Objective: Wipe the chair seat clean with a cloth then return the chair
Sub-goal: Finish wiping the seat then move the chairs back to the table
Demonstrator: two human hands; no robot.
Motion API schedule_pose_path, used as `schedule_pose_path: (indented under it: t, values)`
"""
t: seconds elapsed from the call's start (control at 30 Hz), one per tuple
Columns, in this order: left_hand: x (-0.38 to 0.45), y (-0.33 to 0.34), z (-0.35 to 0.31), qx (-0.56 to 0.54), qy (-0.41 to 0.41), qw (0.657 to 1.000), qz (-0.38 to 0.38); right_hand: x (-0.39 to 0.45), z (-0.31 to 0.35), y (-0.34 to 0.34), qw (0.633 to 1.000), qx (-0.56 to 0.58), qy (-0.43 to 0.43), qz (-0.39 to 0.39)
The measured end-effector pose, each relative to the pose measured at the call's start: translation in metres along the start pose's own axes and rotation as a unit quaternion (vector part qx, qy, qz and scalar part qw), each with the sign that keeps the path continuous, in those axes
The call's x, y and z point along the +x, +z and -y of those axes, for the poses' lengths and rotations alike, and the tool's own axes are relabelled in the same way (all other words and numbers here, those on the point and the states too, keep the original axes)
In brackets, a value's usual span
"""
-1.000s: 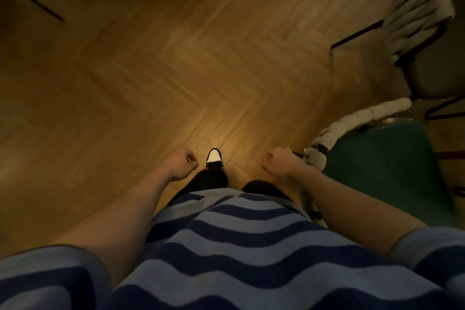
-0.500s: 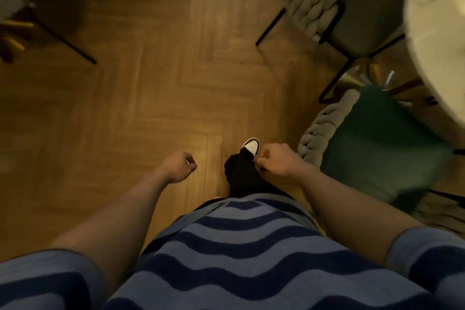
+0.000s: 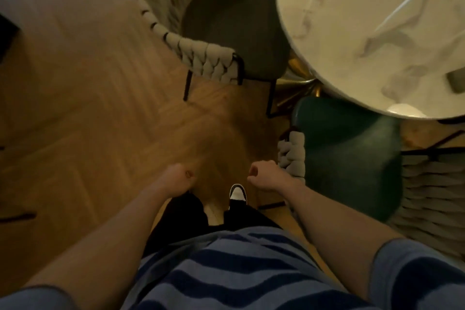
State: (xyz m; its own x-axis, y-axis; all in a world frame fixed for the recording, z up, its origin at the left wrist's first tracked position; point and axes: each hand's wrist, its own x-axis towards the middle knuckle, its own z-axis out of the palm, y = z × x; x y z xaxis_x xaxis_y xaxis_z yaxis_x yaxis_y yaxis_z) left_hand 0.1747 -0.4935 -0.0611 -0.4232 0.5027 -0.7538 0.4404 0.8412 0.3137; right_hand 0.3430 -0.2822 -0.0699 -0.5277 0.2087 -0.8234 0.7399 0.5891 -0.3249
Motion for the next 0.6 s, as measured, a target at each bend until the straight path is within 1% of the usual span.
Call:
schedule_pose_path:
  t: [0.1, 0.17, 0.27, 0.33, 0.43, 0.6]
  values:
    - [0.039, -0.039, -0.014, 0.064, 0.06, 0.996, 0.016, 0.015, 0.006, -0.019, 0.997, 0.071, 0.035, -0.017]
    - [0.065, -0.063, -0.021, 0.095, 0.086, 0.991, 0.041, 0.021, 0.012, -0.027, 0.992, 0.106, 0.057, -0.036]
    - [0.101, -0.096, -0.028, 0.128, 0.121, 0.98, 0.091, 0.029, 0.024, -0.036, 0.979, 0.16, 0.087, -0.086]
    - [0.122, -0.116, -0.035, 0.174, 0.156, 0.966, 0.109, 0.033, 0.032, -0.042, 0.969, 0.19, 0.106, -0.113]
    - [0.148, -0.141, -0.053, 0.235, 0.212, 0.943, 0.106, 0.039, 0.042, -0.048, 0.956, 0.225, 0.131, -0.138]
    - [0.19, -0.173, -0.08, 0.27, 0.291, 0.913, 0.09, 0.055, 0.049, -0.054, 0.929, 0.271, 0.166, -0.189]
